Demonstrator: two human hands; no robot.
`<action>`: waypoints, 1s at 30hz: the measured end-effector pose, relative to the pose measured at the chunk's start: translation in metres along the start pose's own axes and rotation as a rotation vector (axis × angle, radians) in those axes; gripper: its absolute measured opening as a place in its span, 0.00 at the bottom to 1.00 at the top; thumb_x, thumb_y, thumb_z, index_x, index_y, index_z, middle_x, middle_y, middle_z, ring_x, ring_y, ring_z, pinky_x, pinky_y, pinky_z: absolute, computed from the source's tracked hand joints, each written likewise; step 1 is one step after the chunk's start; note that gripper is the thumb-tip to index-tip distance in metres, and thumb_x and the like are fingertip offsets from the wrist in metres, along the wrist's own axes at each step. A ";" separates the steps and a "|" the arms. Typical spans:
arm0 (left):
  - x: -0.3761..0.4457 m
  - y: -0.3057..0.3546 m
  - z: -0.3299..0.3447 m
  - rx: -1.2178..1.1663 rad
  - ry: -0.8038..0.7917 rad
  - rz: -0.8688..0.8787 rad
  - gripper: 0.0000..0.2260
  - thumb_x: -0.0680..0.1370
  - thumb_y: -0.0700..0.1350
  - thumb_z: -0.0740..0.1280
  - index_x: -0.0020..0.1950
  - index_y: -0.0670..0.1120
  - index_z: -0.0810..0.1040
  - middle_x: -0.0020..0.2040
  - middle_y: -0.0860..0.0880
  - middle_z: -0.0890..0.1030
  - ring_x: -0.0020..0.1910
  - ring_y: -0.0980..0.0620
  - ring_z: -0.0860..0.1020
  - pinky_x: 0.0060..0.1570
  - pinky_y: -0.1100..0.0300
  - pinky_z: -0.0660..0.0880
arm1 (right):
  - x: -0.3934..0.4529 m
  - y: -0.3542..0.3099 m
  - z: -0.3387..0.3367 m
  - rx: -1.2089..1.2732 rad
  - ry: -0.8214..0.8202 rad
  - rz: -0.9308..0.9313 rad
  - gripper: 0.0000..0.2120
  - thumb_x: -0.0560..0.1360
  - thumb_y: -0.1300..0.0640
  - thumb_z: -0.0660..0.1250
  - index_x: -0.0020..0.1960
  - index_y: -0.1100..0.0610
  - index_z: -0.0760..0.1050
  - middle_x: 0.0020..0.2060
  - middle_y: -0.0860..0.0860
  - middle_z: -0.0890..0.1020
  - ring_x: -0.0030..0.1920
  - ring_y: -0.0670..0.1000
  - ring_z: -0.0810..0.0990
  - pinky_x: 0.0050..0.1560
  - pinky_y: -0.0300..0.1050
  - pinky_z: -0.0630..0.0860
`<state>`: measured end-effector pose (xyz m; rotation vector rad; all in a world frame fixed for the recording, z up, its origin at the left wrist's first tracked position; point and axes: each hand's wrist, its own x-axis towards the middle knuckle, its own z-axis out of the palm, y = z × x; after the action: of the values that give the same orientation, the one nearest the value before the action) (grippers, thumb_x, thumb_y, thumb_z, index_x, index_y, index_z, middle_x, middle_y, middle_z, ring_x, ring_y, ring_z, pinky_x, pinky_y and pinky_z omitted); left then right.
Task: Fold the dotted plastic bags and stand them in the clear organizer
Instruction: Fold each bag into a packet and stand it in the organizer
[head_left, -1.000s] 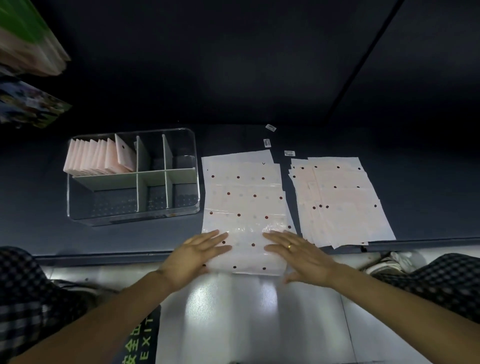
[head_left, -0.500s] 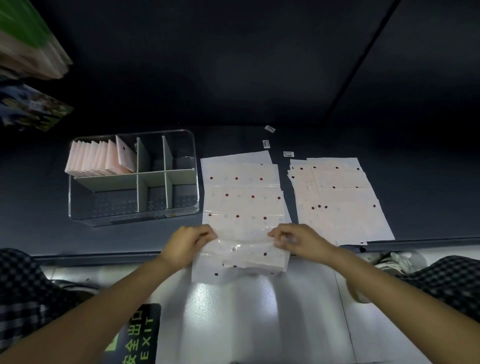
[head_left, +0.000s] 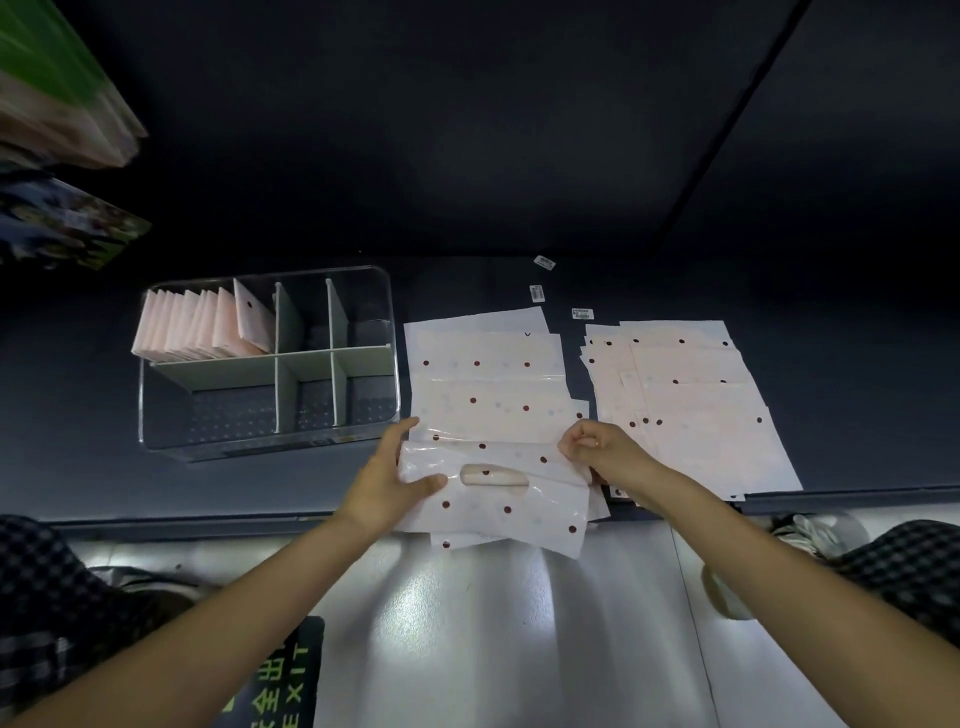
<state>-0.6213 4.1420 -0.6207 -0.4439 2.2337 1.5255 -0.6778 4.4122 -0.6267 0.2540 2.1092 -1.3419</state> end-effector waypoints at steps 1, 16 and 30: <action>-0.001 0.003 -0.001 -0.072 -0.008 -0.002 0.33 0.71 0.38 0.73 0.72 0.53 0.62 0.63 0.45 0.74 0.62 0.45 0.73 0.63 0.48 0.71 | 0.000 0.000 -0.001 -0.029 -0.005 -0.012 0.05 0.78 0.58 0.65 0.44 0.57 0.73 0.38 0.47 0.79 0.36 0.44 0.73 0.31 0.30 0.68; 0.004 0.045 0.013 -0.844 -0.107 -0.330 0.13 0.78 0.31 0.62 0.60 0.42 0.73 0.49 0.40 0.82 0.45 0.50 0.81 0.40 0.62 0.81 | -0.059 -0.014 0.082 -0.753 0.207 -0.556 0.41 0.71 0.36 0.64 0.75 0.54 0.54 0.72 0.50 0.66 0.69 0.52 0.66 0.68 0.45 0.61; -0.002 0.041 0.011 -0.794 -0.003 -0.264 0.07 0.81 0.42 0.61 0.59 0.42 0.70 0.50 0.43 0.77 0.42 0.45 0.82 0.38 0.58 0.80 | -0.020 -0.070 0.020 -0.705 0.034 -0.245 0.11 0.77 0.60 0.63 0.36 0.52 0.73 0.39 0.50 0.79 0.45 0.54 0.76 0.46 0.46 0.73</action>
<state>-0.6374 4.1671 -0.5901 -0.9073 1.4014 2.1929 -0.6867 4.3655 -0.5679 -0.2839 2.5484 -0.6369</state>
